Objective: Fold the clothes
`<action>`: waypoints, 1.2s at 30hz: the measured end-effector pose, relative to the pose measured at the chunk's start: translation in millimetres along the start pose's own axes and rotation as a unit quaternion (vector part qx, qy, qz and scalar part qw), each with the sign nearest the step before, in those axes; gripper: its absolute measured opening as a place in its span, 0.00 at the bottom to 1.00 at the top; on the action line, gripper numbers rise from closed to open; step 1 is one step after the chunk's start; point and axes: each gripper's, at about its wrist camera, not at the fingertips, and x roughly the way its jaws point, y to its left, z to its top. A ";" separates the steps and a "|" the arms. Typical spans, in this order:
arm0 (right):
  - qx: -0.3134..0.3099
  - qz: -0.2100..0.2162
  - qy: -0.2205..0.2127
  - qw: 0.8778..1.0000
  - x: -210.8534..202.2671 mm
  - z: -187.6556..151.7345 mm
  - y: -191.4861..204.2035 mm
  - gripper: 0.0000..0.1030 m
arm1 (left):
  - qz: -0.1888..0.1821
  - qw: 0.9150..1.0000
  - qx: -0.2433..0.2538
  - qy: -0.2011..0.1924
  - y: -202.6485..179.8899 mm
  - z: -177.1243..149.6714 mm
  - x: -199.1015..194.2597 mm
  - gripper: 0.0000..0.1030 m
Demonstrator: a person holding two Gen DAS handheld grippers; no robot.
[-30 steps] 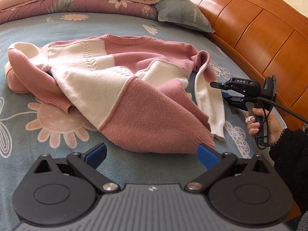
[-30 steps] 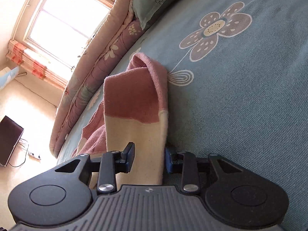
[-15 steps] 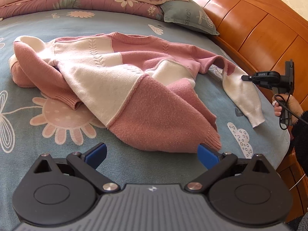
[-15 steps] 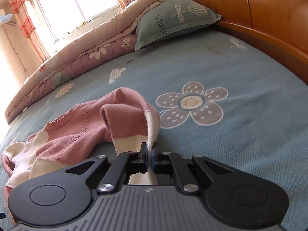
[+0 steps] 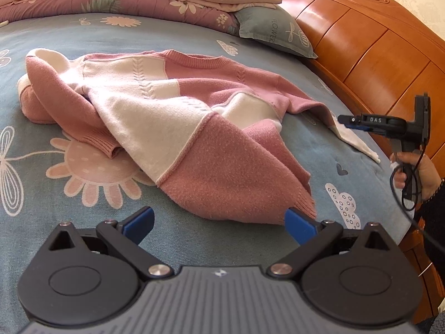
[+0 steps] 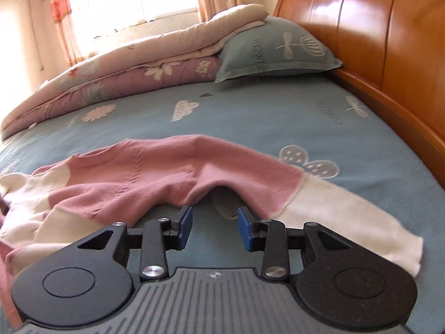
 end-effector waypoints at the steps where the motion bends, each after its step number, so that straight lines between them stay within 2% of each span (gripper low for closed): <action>1: -0.006 0.022 0.016 1.000 1.9 -11.3 16.1 0.40 | -0.003 1.000 -0.003 -0.002 1.6 -0.2 -1.8 0.97; 4: -0.033 0.070 0.053 0.996 5.1 -44.3 60.9 0.40 | -0.005 1.000 -0.022 -0.009 11.1 -1.1 -7.5 0.97; 6: -0.053 0.088 0.069 0.992 3.9 -65.6 87.7 0.41 | -0.008 0.999 -0.039 -0.012 19.9 -2.4 -9.9 0.97; 8: -0.068 0.090 0.074 0.991 0.6 -83.4 107.7 0.45 | -0.010 0.998 -0.058 -0.013 30.2 -5.0 -10.6 0.97; 13: -0.040 0.095 0.086 0.991 1.7 -111.3 122.9 0.54 | -0.011 0.994 -0.103 -0.017 53.6 -10.8 -7.5 0.97; 15: -0.022 0.099 0.076 0.992 1.3 -116.4 119.8 0.56 | -0.024 0.991 -0.130 -0.022 65.0 -12.1 -3.6 0.97; 17: -0.004 0.106 0.069 0.992 0.5 -118.6 117.1 0.63 | -0.035 0.987 -0.155 -0.028 76.8 -12.2 0.9 0.97; 23: 0.021 0.126 0.060 0.990 3.0 -120.5 113.3 0.73 | -0.055 0.969 -0.234 -0.050 111.7 -6.5 21.3 0.97; 28: 0.031 0.137 0.054 0.989 5.0 -121.9 110.9 0.76 | -0.084 0.951 -0.289 -0.072 137.8 -2.3 36.8 0.97; 32: 0.034 0.144 0.053 0.988 5.7 -122.3 110.6 0.79 | -0.115 0.936 -0.317 -0.101 154.3 0.5 47.7 0.97; 35: 0.036 0.146 0.052 0.987 6.2 -122.1 110.9 0.81 | -0.118 0.926 -0.341 -0.114 161.2 6.6 51.7 0.97; 36: 0.036 0.146 0.051 0.987 6.2 -122.2 111.1 0.81 | -0.118 0.925 -0.344 -0.114 163.1 10.5 54.1 0.97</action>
